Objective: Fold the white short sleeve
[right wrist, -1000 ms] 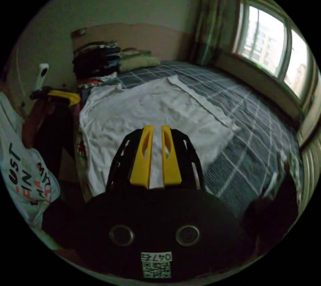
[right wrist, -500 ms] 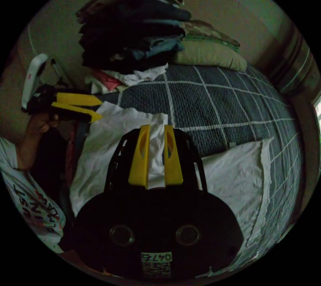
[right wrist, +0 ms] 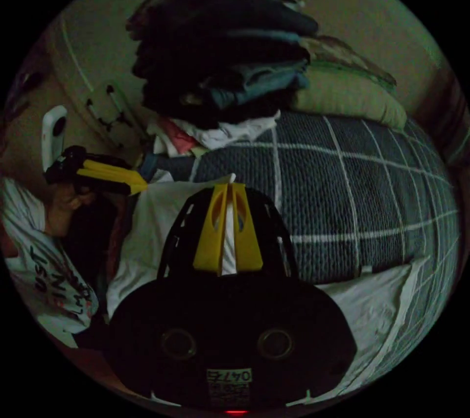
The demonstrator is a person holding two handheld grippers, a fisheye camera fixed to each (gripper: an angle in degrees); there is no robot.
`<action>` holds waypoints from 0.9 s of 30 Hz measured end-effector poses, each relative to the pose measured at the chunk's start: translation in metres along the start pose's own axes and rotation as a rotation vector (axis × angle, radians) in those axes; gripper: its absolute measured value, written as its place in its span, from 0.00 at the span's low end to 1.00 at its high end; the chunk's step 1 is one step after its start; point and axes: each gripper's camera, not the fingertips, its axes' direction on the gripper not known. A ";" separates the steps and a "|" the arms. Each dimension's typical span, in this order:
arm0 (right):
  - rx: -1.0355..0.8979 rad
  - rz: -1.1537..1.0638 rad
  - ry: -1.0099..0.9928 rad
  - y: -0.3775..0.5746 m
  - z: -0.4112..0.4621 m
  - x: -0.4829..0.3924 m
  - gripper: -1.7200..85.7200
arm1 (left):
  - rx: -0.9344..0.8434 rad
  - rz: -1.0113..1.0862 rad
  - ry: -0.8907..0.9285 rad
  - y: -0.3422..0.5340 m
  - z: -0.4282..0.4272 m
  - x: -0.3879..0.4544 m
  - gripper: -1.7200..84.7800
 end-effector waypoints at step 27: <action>0.069 0.203 0.099 0.198 -0.153 -0.049 0.05 | 0.043 0.501 0.330 0.058 0.004 0.144 0.01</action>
